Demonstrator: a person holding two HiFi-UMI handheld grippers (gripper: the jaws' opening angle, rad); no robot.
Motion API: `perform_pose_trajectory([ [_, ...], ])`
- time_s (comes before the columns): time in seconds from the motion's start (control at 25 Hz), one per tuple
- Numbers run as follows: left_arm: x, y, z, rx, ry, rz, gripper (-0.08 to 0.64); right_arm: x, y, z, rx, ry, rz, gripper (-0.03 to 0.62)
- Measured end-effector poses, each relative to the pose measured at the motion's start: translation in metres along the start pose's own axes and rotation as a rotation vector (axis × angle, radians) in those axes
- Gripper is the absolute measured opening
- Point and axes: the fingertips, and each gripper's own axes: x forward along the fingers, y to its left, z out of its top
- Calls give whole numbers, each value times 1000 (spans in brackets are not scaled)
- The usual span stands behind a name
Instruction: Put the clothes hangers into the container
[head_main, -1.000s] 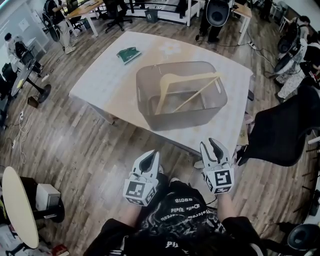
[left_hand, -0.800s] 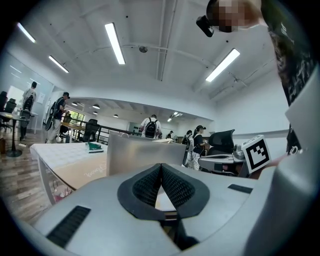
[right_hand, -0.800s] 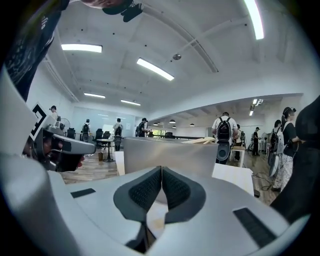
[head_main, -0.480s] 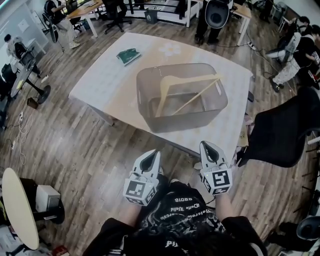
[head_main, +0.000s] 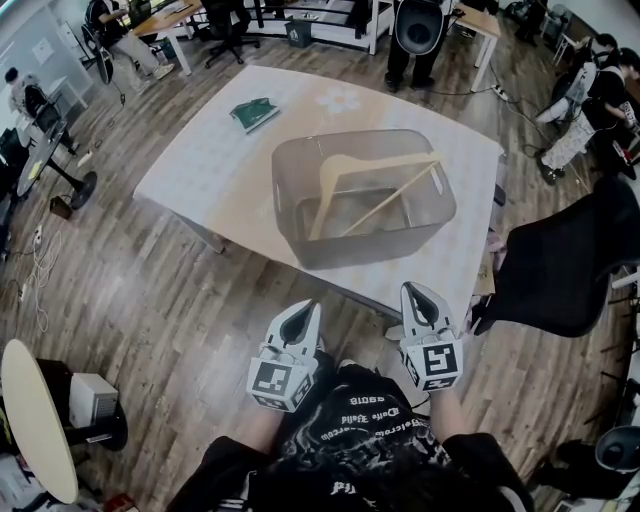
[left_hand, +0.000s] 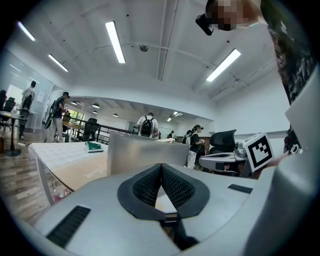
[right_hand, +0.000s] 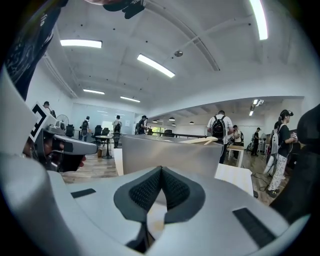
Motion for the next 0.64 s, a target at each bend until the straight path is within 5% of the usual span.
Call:
perform_pose_trajectory([
  [0.64, 6, 18, 8, -9, -5, 6, 20, 16, 7, 11, -58, 14, 6, 8],
])
